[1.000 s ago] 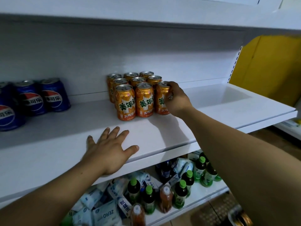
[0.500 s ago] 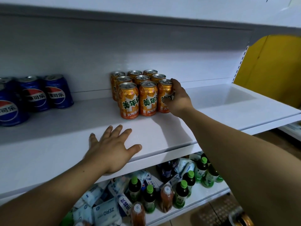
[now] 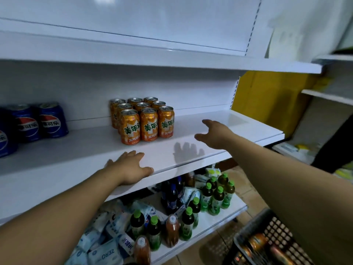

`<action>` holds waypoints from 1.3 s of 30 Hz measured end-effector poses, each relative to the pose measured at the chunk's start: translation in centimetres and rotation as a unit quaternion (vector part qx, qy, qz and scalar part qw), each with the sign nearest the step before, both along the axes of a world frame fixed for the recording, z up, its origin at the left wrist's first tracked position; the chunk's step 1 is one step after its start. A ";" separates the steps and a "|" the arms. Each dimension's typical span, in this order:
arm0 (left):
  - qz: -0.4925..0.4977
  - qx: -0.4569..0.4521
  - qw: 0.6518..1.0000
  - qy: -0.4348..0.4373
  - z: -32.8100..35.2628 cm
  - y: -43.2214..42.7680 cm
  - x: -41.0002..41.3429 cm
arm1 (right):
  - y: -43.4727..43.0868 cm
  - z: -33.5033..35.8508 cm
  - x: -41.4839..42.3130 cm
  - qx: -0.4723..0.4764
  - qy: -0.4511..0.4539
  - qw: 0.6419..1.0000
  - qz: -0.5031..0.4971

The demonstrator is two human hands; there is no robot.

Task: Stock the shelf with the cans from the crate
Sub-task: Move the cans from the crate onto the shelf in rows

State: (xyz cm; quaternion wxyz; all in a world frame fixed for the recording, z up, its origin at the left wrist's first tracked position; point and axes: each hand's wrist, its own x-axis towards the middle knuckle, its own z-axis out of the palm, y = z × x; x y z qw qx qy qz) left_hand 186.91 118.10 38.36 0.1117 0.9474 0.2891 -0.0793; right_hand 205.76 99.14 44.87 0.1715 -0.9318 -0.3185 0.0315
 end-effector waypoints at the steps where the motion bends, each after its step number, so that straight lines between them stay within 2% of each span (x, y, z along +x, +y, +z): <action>1: -0.032 -0.007 0.999 -0.010 0.4 -1.5 0.8 | -2.2 0.3 -0.4 -0.010 -0.003 1.000 -0.017; 7: -0.254 -0.062 0.961 -0.086 2.1 -16.0 4.2 | -15.3 0.6 -3.9 -0.062 0.001 0.988 -0.144; 11: -0.360 -0.081 0.926 -0.078 1.7 -23.9 4.2 | -22.5 -0.6 -6.4 -0.084 -0.005 0.971 -0.224; 15: -0.424 -0.104 0.898 -0.052 0.6 -28.8 4.1 | -29.2 -2.1 -8.5 -0.119 0.038 0.950 -0.288; 23: -0.435 -0.145 0.887 0.049 -6.3 -34.8 9.1 | -38.7 -9.7 -7.2 -0.128 0.129 0.930 -0.321; 26: -0.414 -0.137 0.894 0.106 -11.1 -36.5 12.7 | -41.2 -14.5 -4.8 -0.105 0.184 0.916 -0.340; 30: -0.369 -0.136 0.903 0.172 -17.1 -37.8 17.5 | -43.7 -21.4 -0.7 -0.120 0.241 0.900 -0.344; 39: -0.292 -0.167 0.913 0.229 -33.9 -39.3 28.6 | -43.3 -40.0 10.9 -0.058 0.374 0.861 -0.340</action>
